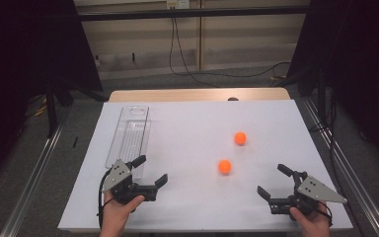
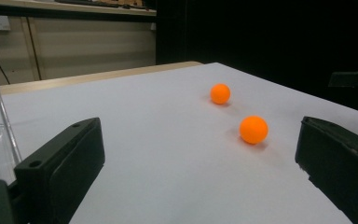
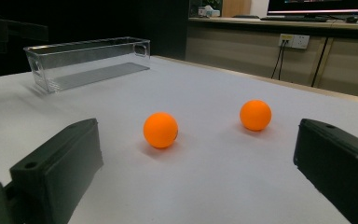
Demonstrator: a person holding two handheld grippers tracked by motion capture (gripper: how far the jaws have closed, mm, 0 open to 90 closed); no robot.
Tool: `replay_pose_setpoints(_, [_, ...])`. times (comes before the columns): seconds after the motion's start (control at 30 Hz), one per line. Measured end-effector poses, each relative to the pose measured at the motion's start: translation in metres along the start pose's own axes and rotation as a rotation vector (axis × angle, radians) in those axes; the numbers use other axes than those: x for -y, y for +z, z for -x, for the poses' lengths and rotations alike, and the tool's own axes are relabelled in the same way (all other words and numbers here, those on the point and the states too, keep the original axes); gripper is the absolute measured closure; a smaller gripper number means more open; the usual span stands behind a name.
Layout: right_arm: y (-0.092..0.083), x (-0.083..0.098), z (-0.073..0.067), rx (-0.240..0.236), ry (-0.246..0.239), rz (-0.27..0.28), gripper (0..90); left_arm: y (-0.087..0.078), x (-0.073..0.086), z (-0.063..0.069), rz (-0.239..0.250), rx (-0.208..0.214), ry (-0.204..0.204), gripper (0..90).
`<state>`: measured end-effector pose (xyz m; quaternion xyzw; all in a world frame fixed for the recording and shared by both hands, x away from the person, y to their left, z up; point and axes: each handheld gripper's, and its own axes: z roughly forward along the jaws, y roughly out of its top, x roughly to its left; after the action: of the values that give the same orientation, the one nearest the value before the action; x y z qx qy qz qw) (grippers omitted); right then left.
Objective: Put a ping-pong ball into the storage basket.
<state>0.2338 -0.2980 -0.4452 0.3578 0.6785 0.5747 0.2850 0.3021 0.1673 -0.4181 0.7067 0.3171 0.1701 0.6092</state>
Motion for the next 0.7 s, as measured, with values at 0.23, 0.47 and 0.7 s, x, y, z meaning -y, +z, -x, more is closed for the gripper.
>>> replay_pose_setpoints(0.23, [-0.001,0.0,0.0,0.003,0.002,0.004,0.6,0.007,-0.001,0.004,-0.012,0.013,0.005,1.4])
replay_pose_setpoints(0.47, [-0.001,0.0,0.001,0.006,0.008,0.006,0.6,0.014,-0.002,0.007,-0.026,0.024,0.01,1.4])
replay_pose_setpoints(0.7, [-0.001,0.0,0.001,0.005,0.011,0.007,0.6,0.02,-0.003,0.011,-0.042,0.035,0.022,1.4])
